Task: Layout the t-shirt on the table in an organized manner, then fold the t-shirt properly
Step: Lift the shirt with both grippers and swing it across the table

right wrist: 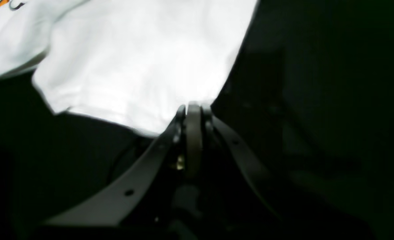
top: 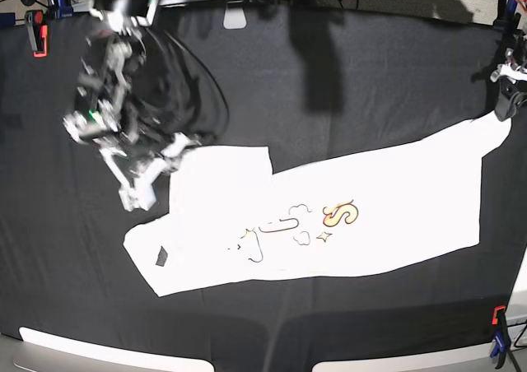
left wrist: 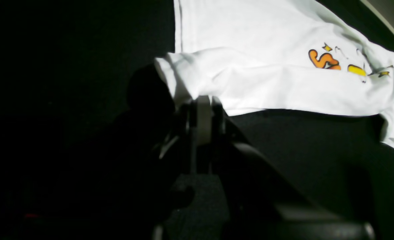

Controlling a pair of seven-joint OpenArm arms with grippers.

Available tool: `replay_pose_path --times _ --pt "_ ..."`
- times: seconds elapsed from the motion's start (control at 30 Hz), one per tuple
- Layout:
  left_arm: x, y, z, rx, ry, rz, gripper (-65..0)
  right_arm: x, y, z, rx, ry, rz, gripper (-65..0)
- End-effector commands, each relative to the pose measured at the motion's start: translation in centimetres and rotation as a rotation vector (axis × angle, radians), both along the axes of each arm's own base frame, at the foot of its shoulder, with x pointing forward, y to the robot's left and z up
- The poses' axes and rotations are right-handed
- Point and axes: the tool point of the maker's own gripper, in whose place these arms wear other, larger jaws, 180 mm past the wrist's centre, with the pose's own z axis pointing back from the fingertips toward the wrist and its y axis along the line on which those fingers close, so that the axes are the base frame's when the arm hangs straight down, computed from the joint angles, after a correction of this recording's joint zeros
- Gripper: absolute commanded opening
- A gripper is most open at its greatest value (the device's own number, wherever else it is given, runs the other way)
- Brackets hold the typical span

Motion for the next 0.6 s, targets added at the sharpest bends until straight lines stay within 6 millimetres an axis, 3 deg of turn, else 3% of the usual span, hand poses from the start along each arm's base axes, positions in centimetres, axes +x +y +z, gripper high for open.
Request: replay_pose_path --times 0.0,0.2,0.43,0.5,0.57 --pt "0.5 0.4 1.4 0.016 -0.042 -0.009 -65.0 -0.1 -0.4 1.4 -0.024 -0.043 0.011 -65.0" --pt "-0.4 -0.2 -0.1 0.019 0.051 -0.053 -65.0 -5.3 -3.1 2.2 -0.135 -0.011 -0.004 -65.0" --pt "-2.5 0.7 -0.8 0.050 0.122 -0.073 -65.0 -11.5 -9.6 2.7 -0.228 0.053 -0.153 -65.0" --pt "-3.3 1.1 -1.0 0.062 0.145 -0.079 -65.0 -12.7 -10.2 3.0 -0.189 0.046 -0.158 -65.0" --pt "-3.5 1.4 -0.8 0.069 0.145 -0.077 -65.0 -12.6 -10.2 3.9 -0.134 -0.011 -0.150 -65.0"
